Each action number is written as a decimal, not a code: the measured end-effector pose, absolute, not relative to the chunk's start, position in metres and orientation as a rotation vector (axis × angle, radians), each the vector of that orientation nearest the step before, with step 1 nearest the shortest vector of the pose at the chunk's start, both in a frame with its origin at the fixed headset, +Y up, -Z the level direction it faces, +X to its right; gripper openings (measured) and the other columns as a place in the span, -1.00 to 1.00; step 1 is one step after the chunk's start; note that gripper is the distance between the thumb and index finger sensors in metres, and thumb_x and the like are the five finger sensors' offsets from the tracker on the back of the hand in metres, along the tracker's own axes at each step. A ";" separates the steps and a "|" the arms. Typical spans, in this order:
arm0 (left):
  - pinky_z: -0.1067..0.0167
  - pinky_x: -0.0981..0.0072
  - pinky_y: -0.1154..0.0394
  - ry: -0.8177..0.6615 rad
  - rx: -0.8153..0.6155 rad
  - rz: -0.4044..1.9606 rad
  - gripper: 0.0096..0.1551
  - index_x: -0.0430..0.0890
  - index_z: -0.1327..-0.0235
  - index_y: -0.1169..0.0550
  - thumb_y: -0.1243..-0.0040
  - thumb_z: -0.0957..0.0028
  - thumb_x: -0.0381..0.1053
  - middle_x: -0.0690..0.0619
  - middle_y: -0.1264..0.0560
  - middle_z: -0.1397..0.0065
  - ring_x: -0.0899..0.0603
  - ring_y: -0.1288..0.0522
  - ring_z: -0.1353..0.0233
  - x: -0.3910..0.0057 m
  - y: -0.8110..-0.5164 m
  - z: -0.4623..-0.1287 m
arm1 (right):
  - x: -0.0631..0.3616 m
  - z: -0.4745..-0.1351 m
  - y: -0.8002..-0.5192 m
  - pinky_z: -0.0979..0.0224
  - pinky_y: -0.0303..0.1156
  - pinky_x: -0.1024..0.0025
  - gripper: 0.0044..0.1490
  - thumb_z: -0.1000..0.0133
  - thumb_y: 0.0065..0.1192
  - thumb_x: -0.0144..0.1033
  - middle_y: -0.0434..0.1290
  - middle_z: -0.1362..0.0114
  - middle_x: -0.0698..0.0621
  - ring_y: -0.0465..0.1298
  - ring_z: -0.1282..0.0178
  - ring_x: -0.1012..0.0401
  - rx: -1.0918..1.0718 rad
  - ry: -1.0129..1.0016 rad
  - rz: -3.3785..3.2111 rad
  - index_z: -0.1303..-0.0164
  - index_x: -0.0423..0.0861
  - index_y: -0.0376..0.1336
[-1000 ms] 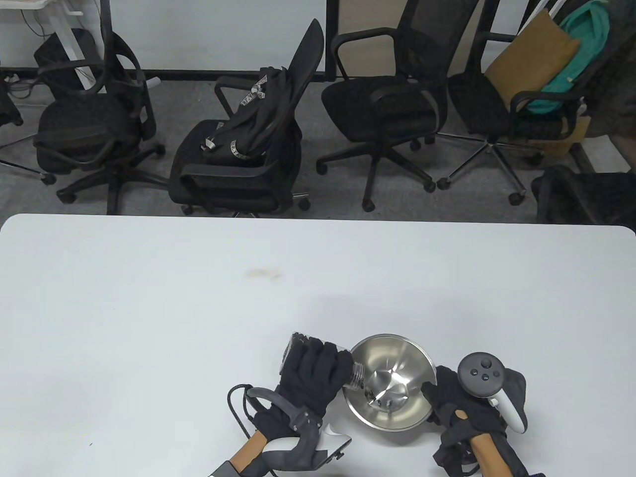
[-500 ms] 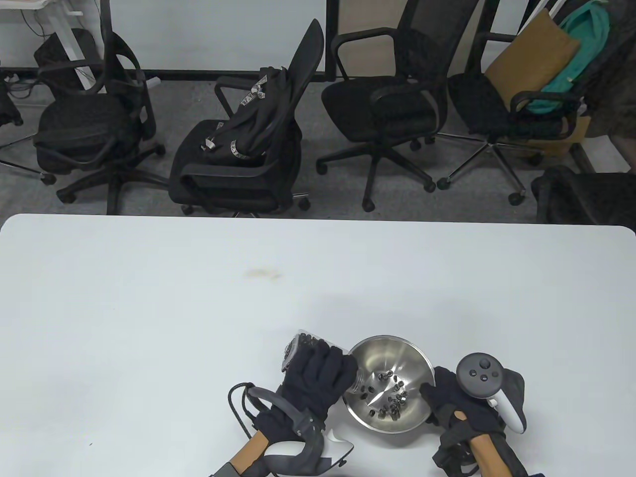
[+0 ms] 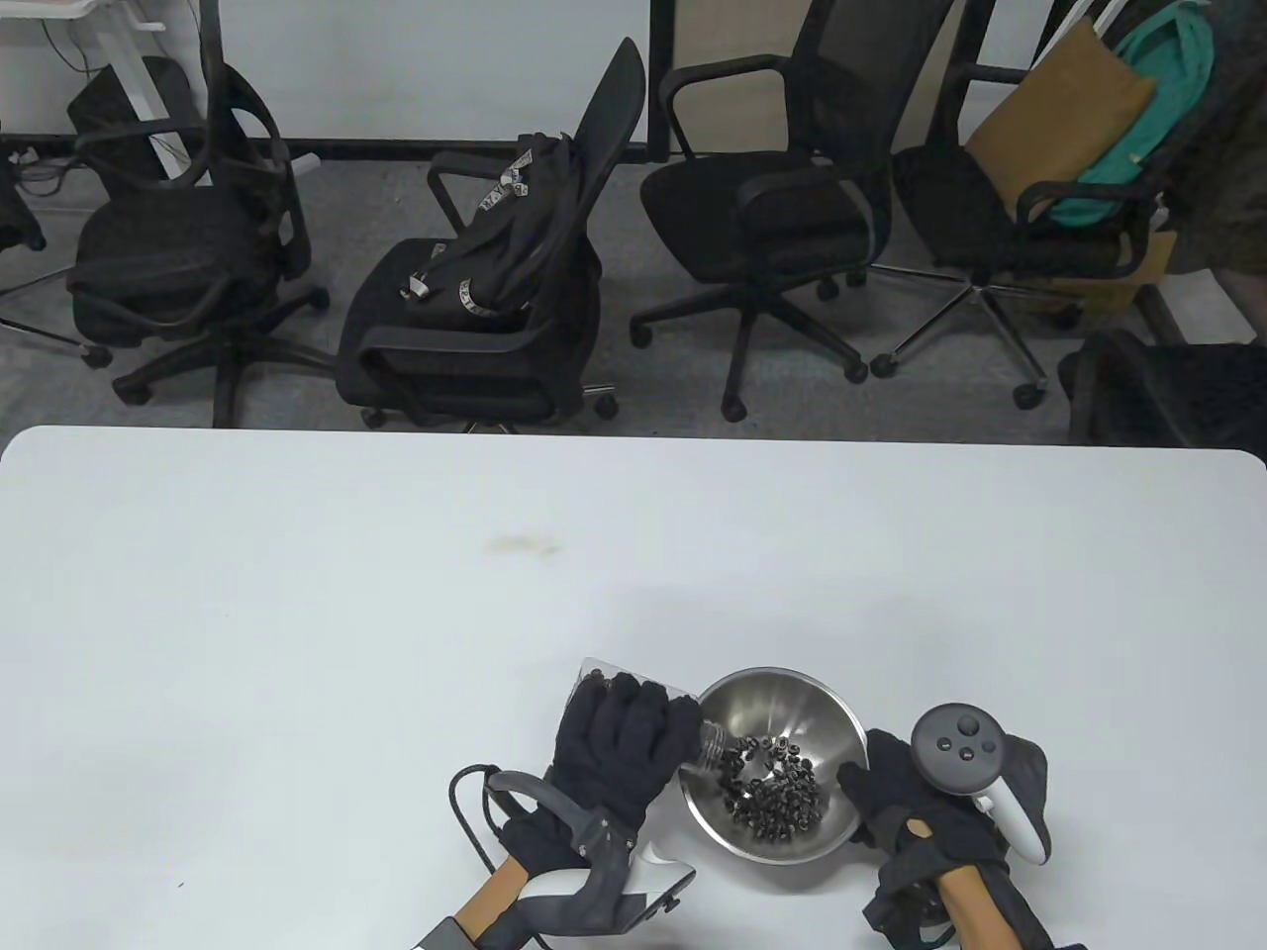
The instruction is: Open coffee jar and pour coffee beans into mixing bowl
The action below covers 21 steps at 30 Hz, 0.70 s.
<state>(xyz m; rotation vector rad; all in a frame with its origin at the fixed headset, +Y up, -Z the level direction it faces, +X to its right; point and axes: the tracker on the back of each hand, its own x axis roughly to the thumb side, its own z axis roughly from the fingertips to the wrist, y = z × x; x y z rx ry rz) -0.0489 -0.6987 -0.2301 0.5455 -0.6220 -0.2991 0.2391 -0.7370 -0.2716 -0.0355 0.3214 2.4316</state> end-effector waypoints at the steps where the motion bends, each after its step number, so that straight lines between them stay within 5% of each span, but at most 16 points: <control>1: -0.50 -0.44 -0.10 -0.613 0.535 -0.271 0.08 -0.04 -0.69 -0.23 -0.63 0.02 0.04 -0.28 -0.14 -0.59 -0.40 -0.21 -0.55 -0.050 -0.698 -0.231 | 0.239 -0.272 -0.737 0.02 0.71 0.51 -0.58 -0.35 0.28 -0.61 0.54 -0.17 -0.27 0.68 0.11 0.28 -0.036 0.320 2.429 -0.38 -0.34 0.23; 21: -0.44 -0.39 -0.34 -0.471 0.178 0.701 0.14 -0.23 -0.67 -0.18 -0.58 0.01 0.11 -0.36 -0.21 -0.57 -0.42 -0.36 -0.50 -0.098 -0.712 -0.256 | 0.257 -0.273 -0.740 0.02 0.71 0.52 -0.58 -0.36 0.27 -0.60 0.54 -0.17 -0.27 0.68 0.10 0.28 -0.100 0.314 2.380 -0.38 -0.34 0.23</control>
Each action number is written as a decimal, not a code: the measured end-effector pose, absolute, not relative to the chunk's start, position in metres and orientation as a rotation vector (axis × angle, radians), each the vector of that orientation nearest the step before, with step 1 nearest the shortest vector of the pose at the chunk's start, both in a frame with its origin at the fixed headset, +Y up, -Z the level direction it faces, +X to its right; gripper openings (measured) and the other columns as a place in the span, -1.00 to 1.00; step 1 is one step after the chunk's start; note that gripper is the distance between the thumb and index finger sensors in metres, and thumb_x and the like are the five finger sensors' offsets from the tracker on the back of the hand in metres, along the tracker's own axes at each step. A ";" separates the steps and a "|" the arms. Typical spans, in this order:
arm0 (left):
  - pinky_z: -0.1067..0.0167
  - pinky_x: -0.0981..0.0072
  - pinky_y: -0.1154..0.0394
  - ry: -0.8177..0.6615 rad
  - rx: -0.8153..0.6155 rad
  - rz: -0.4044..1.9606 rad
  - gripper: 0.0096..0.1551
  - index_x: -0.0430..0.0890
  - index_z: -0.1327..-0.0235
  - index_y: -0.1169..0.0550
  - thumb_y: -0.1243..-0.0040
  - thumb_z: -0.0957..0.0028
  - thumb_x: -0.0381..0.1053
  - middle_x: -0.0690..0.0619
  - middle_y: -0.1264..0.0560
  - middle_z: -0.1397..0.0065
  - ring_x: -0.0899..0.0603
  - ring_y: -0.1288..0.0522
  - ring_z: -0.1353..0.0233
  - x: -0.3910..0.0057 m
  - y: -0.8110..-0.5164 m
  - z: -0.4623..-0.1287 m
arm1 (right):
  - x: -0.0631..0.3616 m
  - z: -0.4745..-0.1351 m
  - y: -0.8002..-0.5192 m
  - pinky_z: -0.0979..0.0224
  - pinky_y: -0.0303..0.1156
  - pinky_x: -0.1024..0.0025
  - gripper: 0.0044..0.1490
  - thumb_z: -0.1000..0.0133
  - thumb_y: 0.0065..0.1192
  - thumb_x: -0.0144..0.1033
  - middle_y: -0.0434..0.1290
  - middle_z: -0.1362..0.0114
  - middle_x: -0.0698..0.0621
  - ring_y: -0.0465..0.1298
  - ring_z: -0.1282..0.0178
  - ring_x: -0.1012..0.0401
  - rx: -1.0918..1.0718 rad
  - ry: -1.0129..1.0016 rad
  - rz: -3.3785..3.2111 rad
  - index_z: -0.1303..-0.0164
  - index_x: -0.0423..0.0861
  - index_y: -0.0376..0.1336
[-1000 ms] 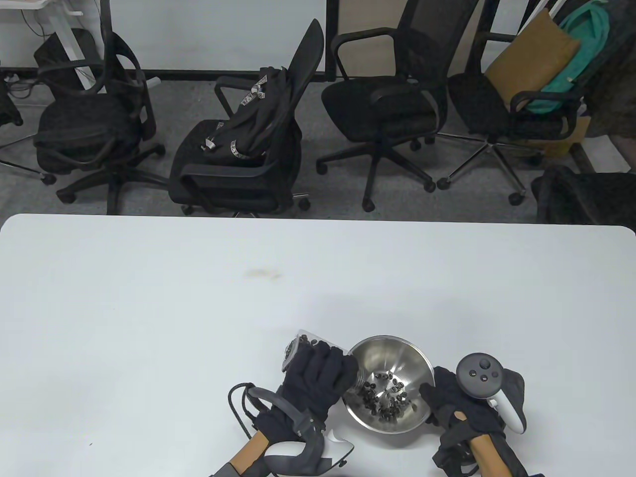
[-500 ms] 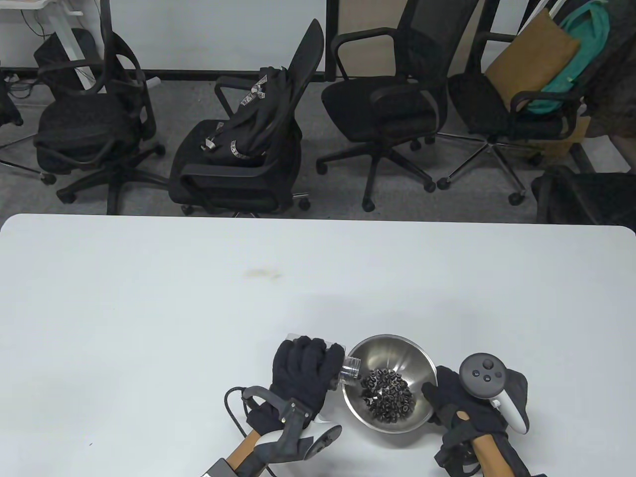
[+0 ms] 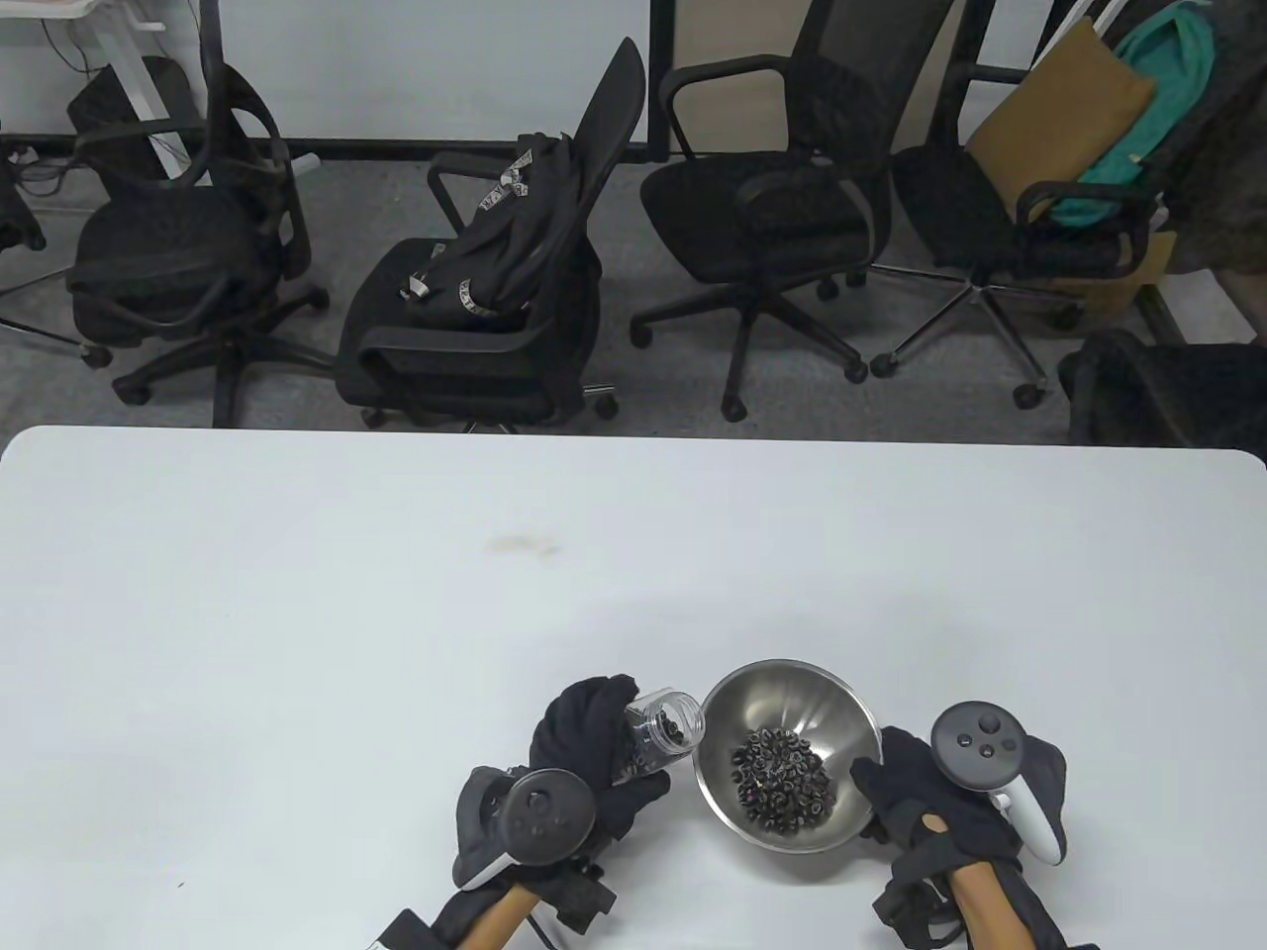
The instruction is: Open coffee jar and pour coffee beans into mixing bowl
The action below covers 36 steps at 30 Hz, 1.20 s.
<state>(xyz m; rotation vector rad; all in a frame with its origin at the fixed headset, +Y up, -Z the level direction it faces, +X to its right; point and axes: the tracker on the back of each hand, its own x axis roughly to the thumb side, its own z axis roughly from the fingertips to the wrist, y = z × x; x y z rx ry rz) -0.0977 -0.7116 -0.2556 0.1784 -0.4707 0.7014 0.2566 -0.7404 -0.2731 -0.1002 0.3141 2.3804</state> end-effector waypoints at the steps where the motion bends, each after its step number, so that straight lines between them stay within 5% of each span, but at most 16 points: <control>1: -0.44 -0.38 -0.35 -0.466 0.166 0.734 0.14 -0.24 -0.66 -0.18 -0.58 0.01 0.11 -0.36 -0.22 -0.57 -0.42 -0.36 -0.50 -0.098 -0.713 -0.256 | 0.258 -0.273 -0.741 0.02 0.71 0.52 -0.58 -0.36 0.27 -0.60 0.53 -0.17 -0.28 0.68 0.10 0.28 -0.108 0.312 2.377 -0.38 -0.34 0.23; 17: -0.42 -0.29 -0.43 -0.512 0.190 0.768 0.16 -0.29 -0.63 -0.18 -0.56 0.00 0.17 -0.35 -0.26 -0.56 -0.40 -0.43 -0.48 -0.099 -0.712 -0.255 | 0.267 -0.290 -0.728 -0.01 0.71 0.51 -0.57 -0.36 0.26 -0.59 0.52 -0.20 -0.29 0.68 0.07 0.27 -0.228 0.244 2.315 -0.40 -0.34 0.21; 25: -0.43 -0.28 -0.44 -0.533 0.207 0.767 0.16 -0.30 -0.63 -0.17 -0.55 0.00 0.18 -0.35 -0.26 -0.56 -0.40 -0.44 -0.48 -0.098 -0.711 -0.253 | 0.261 -0.329 -0.717 -0.03 0.71 0.50 -0.56 -0.37 0.24 -0.58 0.51 -0.22 -0.29 0.68 0.04 0.26 -0.324 0.249 2.297 -0.42 -0.34 0.19; 36: -0.43 -0.27 -0.44 -0.543 0.211 0.796 0.16 -0.30 -0.63 -0.17 -0.55 -0.01 0.17 -0.35 -0.26 -0.56 -0.40 -0.43 -0.49 -0.102 -0.711 -0.254 | 0.265 -0.384 -0.735 -0.07 0.70 0.49 -0.54 -0.38 0.22 -0.57 0.49 -0.25 -0.30 0.67 0.00 0.26 -0.531 0.263 2.255 -0.44 -0.34 0.16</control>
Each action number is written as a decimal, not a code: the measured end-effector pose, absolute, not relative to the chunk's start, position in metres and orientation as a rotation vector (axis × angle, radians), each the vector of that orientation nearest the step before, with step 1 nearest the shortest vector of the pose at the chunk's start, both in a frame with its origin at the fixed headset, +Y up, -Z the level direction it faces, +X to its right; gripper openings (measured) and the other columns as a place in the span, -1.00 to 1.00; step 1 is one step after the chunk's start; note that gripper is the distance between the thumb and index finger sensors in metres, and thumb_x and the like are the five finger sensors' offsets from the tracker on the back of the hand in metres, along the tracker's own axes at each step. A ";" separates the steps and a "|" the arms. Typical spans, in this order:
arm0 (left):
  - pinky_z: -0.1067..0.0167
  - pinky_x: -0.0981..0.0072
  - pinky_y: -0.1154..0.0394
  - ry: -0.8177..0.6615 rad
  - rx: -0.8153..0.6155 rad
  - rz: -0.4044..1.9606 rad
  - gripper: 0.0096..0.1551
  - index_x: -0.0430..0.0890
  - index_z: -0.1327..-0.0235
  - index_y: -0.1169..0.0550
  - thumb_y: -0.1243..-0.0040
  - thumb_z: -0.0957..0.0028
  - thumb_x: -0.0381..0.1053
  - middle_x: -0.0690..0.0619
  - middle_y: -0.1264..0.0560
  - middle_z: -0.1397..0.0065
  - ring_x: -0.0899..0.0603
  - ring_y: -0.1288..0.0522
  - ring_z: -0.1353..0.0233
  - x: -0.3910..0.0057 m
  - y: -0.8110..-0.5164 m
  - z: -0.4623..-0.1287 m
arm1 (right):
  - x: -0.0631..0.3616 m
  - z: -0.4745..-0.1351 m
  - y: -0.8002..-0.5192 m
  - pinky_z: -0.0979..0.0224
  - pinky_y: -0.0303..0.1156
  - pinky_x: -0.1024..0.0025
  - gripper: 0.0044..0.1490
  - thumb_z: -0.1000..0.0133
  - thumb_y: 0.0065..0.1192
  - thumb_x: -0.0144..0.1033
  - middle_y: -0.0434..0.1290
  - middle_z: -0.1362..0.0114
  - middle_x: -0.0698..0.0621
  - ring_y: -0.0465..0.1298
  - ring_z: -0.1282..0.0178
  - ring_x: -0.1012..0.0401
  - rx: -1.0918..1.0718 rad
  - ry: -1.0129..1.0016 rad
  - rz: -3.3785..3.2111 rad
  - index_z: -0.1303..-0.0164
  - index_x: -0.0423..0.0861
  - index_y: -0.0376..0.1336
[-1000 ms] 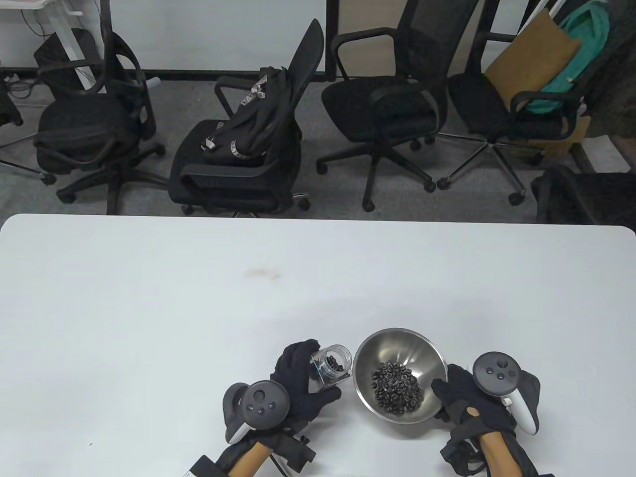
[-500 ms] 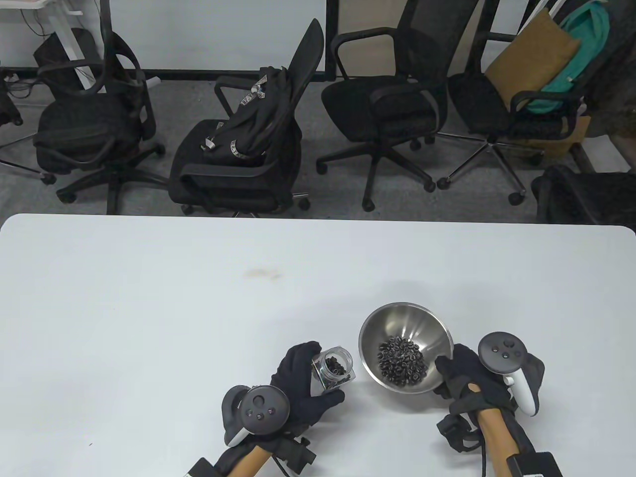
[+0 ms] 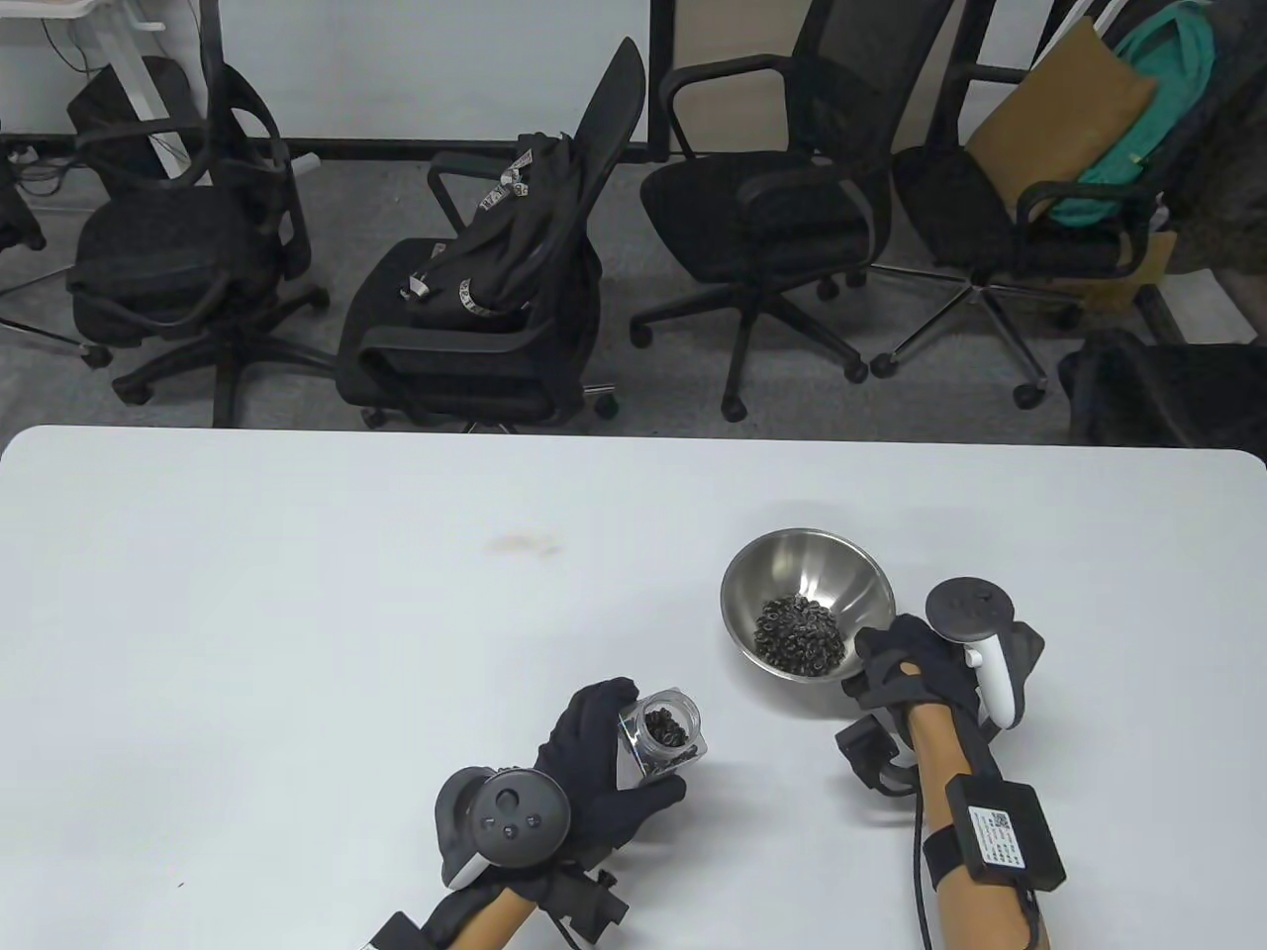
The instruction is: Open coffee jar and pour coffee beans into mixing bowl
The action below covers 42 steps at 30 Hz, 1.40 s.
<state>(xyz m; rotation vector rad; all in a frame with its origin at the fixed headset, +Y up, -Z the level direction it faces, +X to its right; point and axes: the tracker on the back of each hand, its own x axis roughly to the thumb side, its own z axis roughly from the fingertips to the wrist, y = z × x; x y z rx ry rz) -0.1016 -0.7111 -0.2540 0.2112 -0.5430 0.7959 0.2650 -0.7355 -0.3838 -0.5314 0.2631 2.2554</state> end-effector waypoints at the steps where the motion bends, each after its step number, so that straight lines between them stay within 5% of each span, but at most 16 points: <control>1: -0.43 -0.27 -0.44 -0.542 0.209 0.798 0.16 -0.30 -0.63 -0.17 -0.55 0.00 0.18 -0.34 -0.26 -0.57 -0.40 -0.43 -0.49 -0.102 -0.711 -0.254 | 0.266 -0.387 -0.738 -0.08 0.70 0.49 -0.54 -0.38 0.22 -0.57 0.48 -0.25 -0.30 0.67 0.00 0.26 -0.546 0.265 2.254 -0.44 -0.34 0.16; 23: -0.43 -0.27 -0.43 -0.534 0.190 0.804 0.17 -0.30 -0.63 -0.17 -0.56 0.00 0.17 -0.34 -0.26 -0.57 -0.40 -0.43 -0.49 -0.104 -0.712 -0.257 | 0.289 -0.396 -0.760 -0.08 0.70 0.46 -0.44 -0.39 0.25 -0.49 0.47 -0.26 -0.35 0.67 -0.04 0.26 -0.685 0.243 2.149 -0.46 -0.46 0.12; 29: -0.43 -0.27 -0.43 -0.533 0.195 0.805 0.16 -0.30 -0.63 -0.17 -0.56 -0.01 0.17 -0.34 -0.25 -0.57 -0.40 -0.43 -0.49 -0.105 -0.712 -0.257 | 0.297 -0.374 -0.731 -0.14 0.65 0.23 -0.12 -0.37 0.21 -0.21 0.40 -0.33 -0.49 0.64 -0.10 0.03 -0.601 0.155 2.345 -0.54 -0.61 0.03; 35: -0.44 -0.27 -0.42 -0.538 0.197 0.793 0.17 -0.30 -0.64 -0.16 -0.56 -0.01 0.17 -0.34 -0.25 -0.57 -0.40 -0.42 -0.49 -0.103 -0.712 -0.257 | 0.306 -0.338 -0.703 -0.34 0.46 -0.13 -0.08 -0.36 0.21 -0.06 0.23 -0.52 -0.55 0.44 -0.33 -0.29 -0.426 0.221 2.681 -0.69 -0.40 0.02; 42: -0.44 -0.27 -0.42 -0.552 0.193 0.775 0.16 -0.29 -0.64 -0.16 -0.56 -0.01 0.17 -0.34 -0.25 -0.57 -0.40 -0.42 -0.50 -0.100 -0.713 -0.256 | 0.307 -0.309 -0.721 -0.44 0.27 -0.37 0.04 -0.34 0.22 0.09 0.03 -0.62 -0.67 0.23 -0.46 -0.49 -0.463 0.394 2.852 -0.81 -0.23 -0.10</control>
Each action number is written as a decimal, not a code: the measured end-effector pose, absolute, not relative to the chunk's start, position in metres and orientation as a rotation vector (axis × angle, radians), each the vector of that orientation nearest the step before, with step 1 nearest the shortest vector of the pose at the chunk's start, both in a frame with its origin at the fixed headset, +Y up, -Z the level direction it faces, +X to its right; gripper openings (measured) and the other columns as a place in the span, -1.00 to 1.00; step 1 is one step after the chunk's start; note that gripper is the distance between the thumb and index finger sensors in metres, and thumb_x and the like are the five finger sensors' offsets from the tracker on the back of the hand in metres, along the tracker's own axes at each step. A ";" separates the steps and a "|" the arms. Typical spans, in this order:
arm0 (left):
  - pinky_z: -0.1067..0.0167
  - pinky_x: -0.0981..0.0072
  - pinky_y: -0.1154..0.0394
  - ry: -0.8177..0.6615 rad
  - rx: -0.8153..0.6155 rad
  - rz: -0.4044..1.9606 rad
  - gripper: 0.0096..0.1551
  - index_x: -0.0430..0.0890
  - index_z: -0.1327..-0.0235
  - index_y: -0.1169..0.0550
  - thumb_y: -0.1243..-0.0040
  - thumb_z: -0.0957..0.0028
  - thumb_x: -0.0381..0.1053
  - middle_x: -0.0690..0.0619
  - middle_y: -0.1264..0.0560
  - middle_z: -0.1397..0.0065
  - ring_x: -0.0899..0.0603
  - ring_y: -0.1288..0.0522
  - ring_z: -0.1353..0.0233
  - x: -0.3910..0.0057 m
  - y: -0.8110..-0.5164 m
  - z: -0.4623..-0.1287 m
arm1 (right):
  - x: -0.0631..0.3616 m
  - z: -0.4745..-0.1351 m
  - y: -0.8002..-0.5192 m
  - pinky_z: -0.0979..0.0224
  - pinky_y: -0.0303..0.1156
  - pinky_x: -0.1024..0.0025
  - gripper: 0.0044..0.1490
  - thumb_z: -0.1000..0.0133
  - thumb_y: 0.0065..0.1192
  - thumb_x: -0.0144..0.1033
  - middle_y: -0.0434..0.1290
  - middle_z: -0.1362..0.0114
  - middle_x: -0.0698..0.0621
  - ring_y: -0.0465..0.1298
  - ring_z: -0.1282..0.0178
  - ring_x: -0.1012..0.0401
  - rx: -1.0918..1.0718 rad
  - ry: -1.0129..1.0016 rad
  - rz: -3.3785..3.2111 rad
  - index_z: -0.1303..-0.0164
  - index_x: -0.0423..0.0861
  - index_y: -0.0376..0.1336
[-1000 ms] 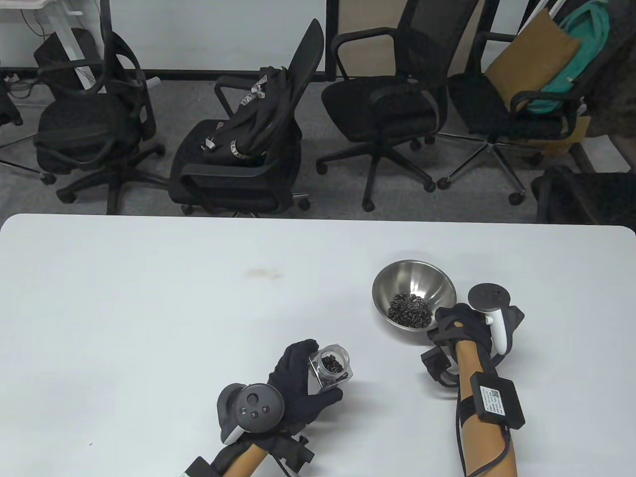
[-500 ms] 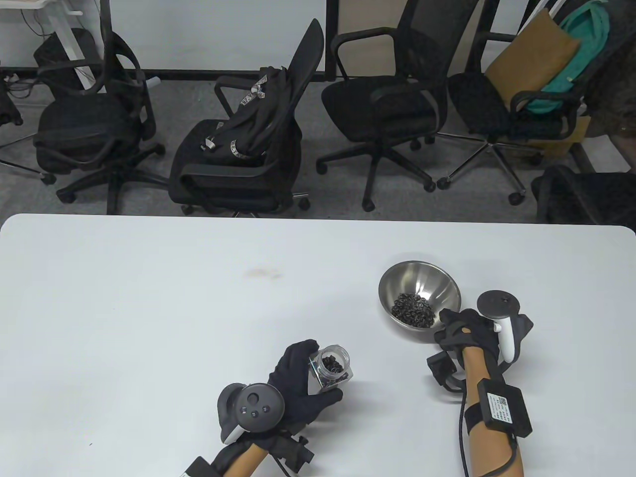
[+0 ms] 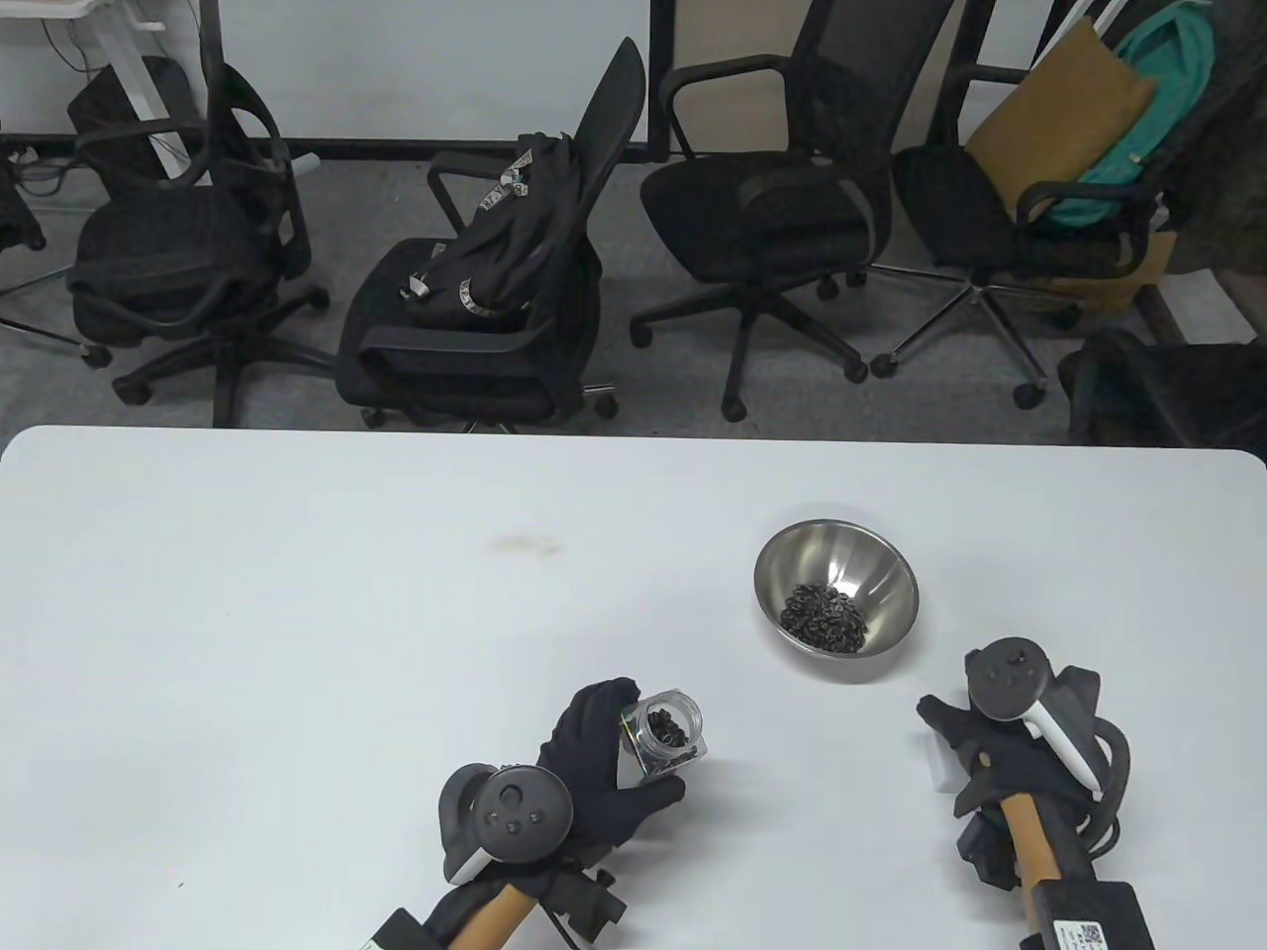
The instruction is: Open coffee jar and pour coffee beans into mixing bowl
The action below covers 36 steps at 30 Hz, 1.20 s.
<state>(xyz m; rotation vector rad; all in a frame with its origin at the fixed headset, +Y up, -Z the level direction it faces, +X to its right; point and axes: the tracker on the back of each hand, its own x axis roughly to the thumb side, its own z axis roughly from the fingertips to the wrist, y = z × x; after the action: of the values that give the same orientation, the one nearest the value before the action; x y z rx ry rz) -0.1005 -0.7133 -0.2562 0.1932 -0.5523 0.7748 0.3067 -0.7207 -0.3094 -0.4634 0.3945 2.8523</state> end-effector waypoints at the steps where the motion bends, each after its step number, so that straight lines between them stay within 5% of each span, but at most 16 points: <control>1: -0.44 -0.28 -0.41 -0.555 0.194 0.772 0.17 -0.29 -0.64 -0.16 -0.56 -0.01 0.17 -0.34 -0.24 -0.58 -0.40 -0.41 -0.50 -0.100 -0.713 -0.256 | 0.305 -0.308 -0.725 -0.44 0.27 -0.38 0.07 -0.33 0.22 0.11 0.02 -0.62 -0.69 0.22 -0.46 -0.50 -0.471 0.432 2.856 -0.82 -0.22 -0.13; 8: -0.45 -0.28 -0.41 -0.558 0.192 0.759 0.17 -0.29 -0.64 -0.16 -0.56 -0.01 0.16 -0.33 -0.24 -0.58 -0.40 -0.41 -0.50 -0.100 -0.714 -0.256 | 0.290 -0.307 -0.741 -0.41 0.34 -0.32 0.19 -0.32 0.22 0.18 0.02 -0.60 -0.73 0.27 -0.45 -0.48 -0.510 0.596 2.980 -0.83 -0.19 -0.28; 19: -0.45 -0.28 -0.40 -0.573 0.174 0.730 0.17 -0.29 -0.64 -0.16 -0.56 0.00 0.16 -0.33 -0.24 -0.58 -0.40 -0.41 -0.50 -0.095 -0.718 -0.255 | 0.292 -0.309 -0.763 -0.37 0.43 -0.11 0.12 -0.32 0.27 0.07 0.15 -0.55 -0.64 0.38 -0.37 -0.32 -0.563 0.695 3.013 -0.81 -0.21 -0.21; 36: -0.45 -0.30 -0.39 -0.590 0.133 0.696 0.17 -0.29 -0.64 -0.16 -0.57 0.00 0.15 -0.33 -0.23 -0.58 -0.41 -0.39 -0.51 -0.090 -0.721 -0.257 | 0.267 -0.287 -0.702 -0.39 0.46 -0.08 0.04 -0.26 0.36 -0.02 0.17 -0.56 -0.58 0.39 -0.38 -0.33 -0.198 0.161 2.902 -0.78 -0.15 -0.09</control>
<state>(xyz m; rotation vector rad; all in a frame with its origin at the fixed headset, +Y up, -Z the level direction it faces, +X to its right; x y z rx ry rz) -0.0902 -0.7209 -0.2567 0.1332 -0.5899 0.6964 0.2666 -0.7023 -0.2869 -0.1983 0.1606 2.9019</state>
